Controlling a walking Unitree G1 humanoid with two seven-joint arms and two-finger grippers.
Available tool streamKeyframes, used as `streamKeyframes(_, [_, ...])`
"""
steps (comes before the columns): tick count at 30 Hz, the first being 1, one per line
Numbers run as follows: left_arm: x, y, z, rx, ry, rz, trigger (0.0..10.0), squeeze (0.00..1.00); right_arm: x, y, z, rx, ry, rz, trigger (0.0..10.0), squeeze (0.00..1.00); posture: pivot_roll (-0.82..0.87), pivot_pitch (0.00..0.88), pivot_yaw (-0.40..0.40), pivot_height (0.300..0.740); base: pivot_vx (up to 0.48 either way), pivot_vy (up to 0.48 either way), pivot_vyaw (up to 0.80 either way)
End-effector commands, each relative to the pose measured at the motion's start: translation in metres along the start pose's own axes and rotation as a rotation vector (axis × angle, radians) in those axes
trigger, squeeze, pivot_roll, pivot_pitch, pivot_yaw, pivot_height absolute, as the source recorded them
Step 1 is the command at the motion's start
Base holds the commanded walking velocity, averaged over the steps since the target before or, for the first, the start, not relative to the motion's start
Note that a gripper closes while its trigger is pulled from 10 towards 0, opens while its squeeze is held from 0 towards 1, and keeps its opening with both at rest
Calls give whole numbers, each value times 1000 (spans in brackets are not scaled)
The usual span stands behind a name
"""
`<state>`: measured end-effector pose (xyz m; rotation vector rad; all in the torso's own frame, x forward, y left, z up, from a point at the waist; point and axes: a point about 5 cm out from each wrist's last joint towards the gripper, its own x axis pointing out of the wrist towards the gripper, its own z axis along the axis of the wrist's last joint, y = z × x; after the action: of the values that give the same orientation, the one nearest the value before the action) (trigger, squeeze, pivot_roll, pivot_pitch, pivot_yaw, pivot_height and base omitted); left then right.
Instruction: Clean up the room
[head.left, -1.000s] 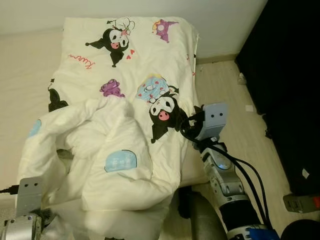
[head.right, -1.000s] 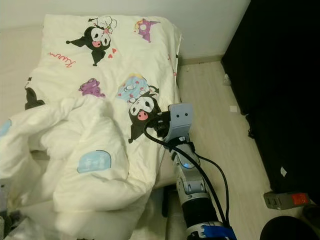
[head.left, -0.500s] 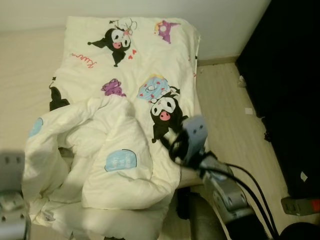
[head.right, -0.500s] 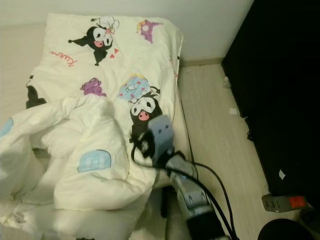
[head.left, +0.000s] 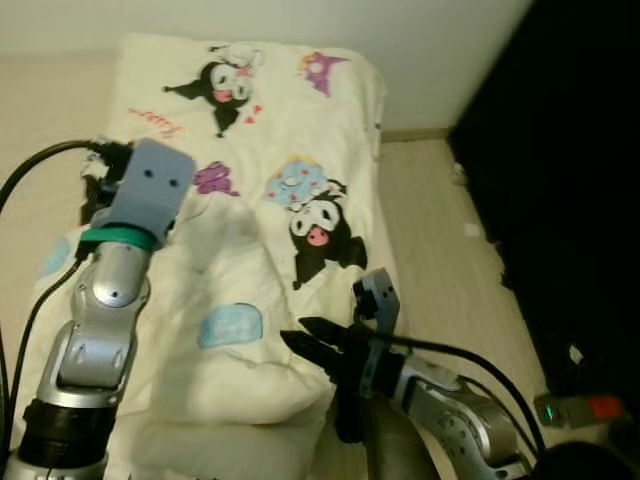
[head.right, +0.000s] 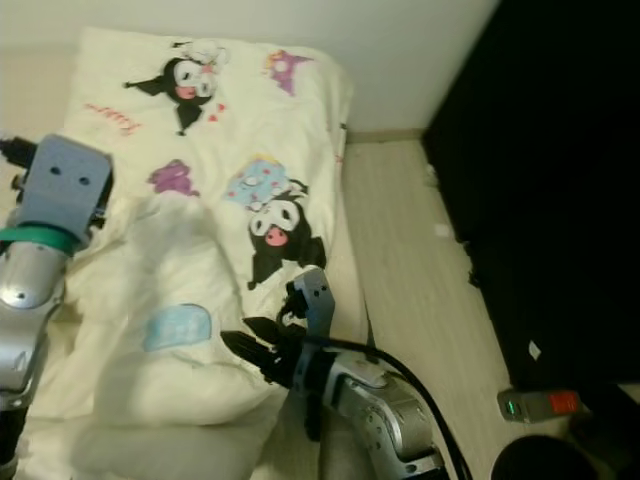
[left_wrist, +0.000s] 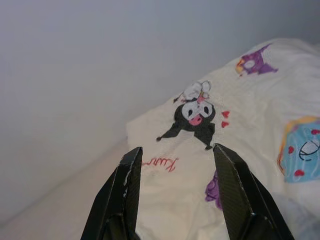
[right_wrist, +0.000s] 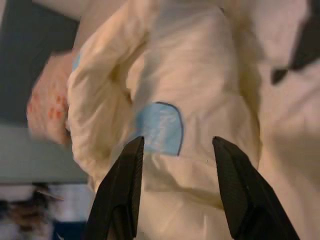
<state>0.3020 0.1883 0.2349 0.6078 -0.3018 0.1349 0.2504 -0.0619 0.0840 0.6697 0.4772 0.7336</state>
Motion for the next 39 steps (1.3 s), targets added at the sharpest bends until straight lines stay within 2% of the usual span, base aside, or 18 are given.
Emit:
streamKeyframes(1, [-2,-5,-6,22,13,-26,10000,0,2,-10,-9,128,7,-81,10000,0,-25,251,30,740,0,0,0])
streamKeyframes(2, [1,-8,-4,21,1,-30,10000,0,9,-14,-10,226,-19,-126,10000,0,-25,248,30,740,0,0,0])
streamKeyframes(3, [1,-8,-4,21,1,-30,10000,0,9,-14,-10,226,-19,-126,10000,0,-25,248,30,740,0,0,0])
streamKeyframes(5, [5,-14,-2,21,-18,-35,10000,0,18,-24,-10,341,-37,-174,10000,0,-25,239,26,740,0,0,0])
streamKeyframes(8, [10,-19,1,27,-40,-45,10000,0,26,-29,-15,408,5,-188,10000,0,-24,237,25,740,0,0,0])
streamKeyframes(14, [11,-23,1,36,-47,-51,10000,0,34,-14,-22,400,83,-84,10000,0,-9,233,25,740,0,0,0])
streamKeyframes(17, [11,-25,2,42,-55,-59,10000,0,31,17,-28,369,187,147,10000,0,-3,233,20,740,0,0,0])
streamKeyframes(24, [14,-28,3,43,-64,-56,10000,0,15,16,-49,334,371,173,10000,0,-3,237,4,740,0,0,0])
streamKeyframes(26, [14,-30,3,43,-66,-55,10000,0,11,13,-55,277,424,158,10000,0,-9,240,-2,740,0,0,0])
streamKeyframes(27, [14,-32,3,39,-65,-53,10000,0,8,7,-59,119,478,120,10000,0,-17,242,-5,740,0,0,0])
streamKeyframes(28, [14,-32,3,39,-65,-53,10000,0,8,7,-59,119,478,120,10000,0,-17,242,-5,740,0,0,0])
streamKeyframes(30, [15,-38,3,28,-62,-54,10000,0,7,-13,-52,-327,521,-10,10000,0,-30,243,-3,740,0,0,0])
streamKeyframes(32, [15,-42,4,20,-65,-60,10000,0,6,-24,-31,-637,484,-98,10000,0,-43,243,3,740,0,0,0])
streamKeyframes(35, [16,-44,5,18,-67,-63,10000,0,6,-26,-22,-703,462,-124,10000,0,-43,243,3,740,0,0,0])
streamKeyframes(36, [17,-45,6,16,-71,-66,10000,0,3,-30,-13,-798,456,-161,10000,0,-52,244,8,740,0,0,0])
streamKeyframes(37, [17,-45,6,16,-71,-66,10000,0,3,-30,-13,-798,456,-161,10000,0,-52,244,8,740,0,0,0])
streamKeyframes(38, [18,-46,6,14,-72,-68,10000,0,0,-35,-4,-929,458,-199,10000,0,-57,244,11,740,0,0,0])
streamKeyframes(39, [18,-46,6,14,-72,-68,10000,0,0,-35,-4,-929,458,-199,10000,0,-57,244,11,740,0,0,0])
